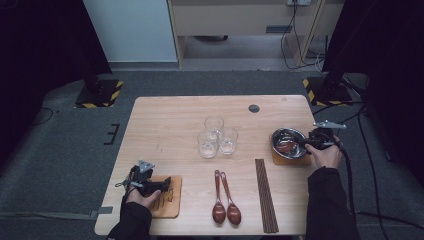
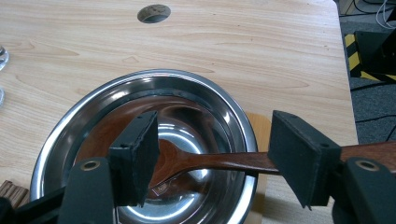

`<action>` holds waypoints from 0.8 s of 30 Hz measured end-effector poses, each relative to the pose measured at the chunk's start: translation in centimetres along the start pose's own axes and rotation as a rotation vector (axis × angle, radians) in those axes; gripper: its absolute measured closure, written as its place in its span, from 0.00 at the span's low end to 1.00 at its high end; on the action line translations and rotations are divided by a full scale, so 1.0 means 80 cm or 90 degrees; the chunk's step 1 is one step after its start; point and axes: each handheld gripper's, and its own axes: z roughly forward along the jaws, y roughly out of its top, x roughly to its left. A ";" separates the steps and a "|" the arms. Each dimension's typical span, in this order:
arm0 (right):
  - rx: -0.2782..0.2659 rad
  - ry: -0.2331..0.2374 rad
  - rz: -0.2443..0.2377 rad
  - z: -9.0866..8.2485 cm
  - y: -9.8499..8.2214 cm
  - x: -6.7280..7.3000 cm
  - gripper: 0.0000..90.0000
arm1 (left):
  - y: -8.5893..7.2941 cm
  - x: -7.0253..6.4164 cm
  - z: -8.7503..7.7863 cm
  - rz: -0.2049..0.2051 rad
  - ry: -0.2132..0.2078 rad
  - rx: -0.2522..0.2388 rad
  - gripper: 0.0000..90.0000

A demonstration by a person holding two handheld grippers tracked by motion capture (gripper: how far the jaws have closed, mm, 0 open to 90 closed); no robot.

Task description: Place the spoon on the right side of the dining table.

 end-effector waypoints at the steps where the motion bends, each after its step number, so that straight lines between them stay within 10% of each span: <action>1: 0.001 0.000 0.001 0.000 0.000 0.000 0.37 | 0.000 0.000 0.000 0.000 0.000 0.000 0.01; 24: 0.017 0.003 0.011 -0.010 -0.011 0.000 0.38 | 0.000 0.000 0.000 0.000 0.000 0.000 0.01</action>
